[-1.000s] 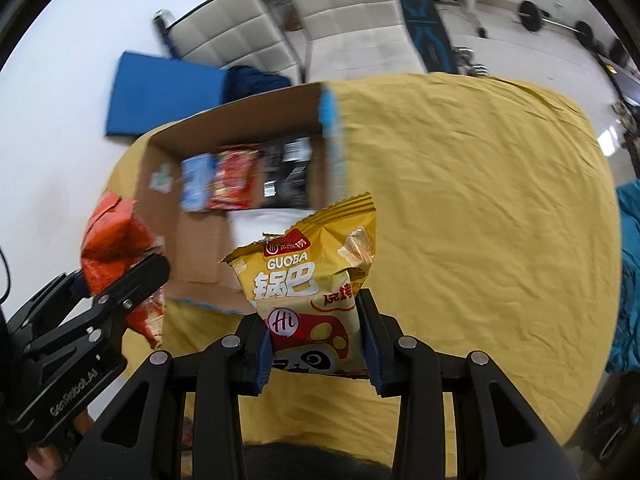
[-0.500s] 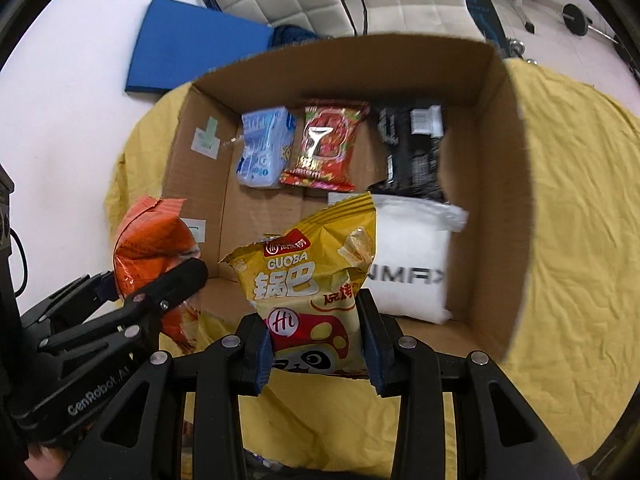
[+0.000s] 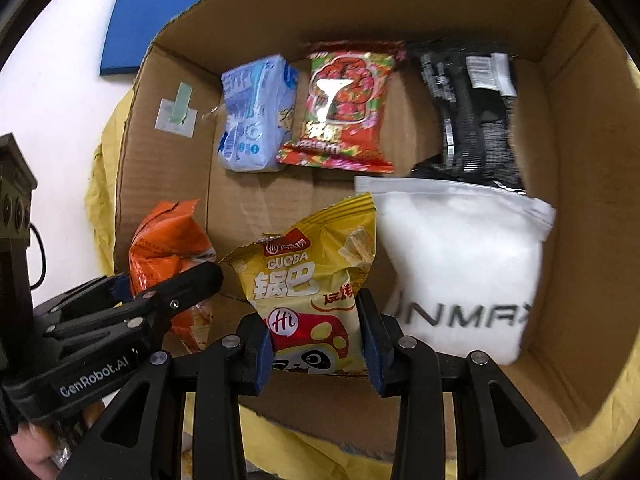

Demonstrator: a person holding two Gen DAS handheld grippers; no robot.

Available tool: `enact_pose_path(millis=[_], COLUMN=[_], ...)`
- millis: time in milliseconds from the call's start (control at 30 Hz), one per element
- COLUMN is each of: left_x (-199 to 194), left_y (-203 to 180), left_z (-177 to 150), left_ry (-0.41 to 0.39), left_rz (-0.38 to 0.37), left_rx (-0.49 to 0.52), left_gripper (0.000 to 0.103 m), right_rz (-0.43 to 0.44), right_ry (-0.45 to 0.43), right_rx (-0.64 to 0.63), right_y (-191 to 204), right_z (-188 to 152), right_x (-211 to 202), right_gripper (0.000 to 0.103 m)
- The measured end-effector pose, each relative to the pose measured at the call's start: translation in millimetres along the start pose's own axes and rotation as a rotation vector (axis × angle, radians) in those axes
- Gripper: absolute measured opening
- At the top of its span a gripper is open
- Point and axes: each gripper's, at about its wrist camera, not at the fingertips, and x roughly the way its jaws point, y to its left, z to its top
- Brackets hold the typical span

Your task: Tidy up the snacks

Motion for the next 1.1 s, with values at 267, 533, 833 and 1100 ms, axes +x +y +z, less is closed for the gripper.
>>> enact_pose_path(millis=[267,533,833,1100], left_x=[8,7,-12,-18], left_y=[0,-5,-9,-11], left_z=[1,-3,-5,-10], left_ry=[0.01,-0.012,-0.072,-0.12], left_rz=[0.024,0.069,0.113,0.137], left_rx=[0.004,-0.01,-0.008,0.0], left_gripper=[0.049,0.052,0.08,0.097], right_rz=[-0.013,-0.072,-0.151,-0.227], right_ry=[0.024,-0.004,-0.021,-0.06], right_rx=[0.004,-0.028,-0.051,-0.056], right_y=[-4,2,2,0], right_z=[4,2,-2,-10], right_x=[13,0,-21,-40], right_gripper=[0.042,0.057,0.058,0.076])
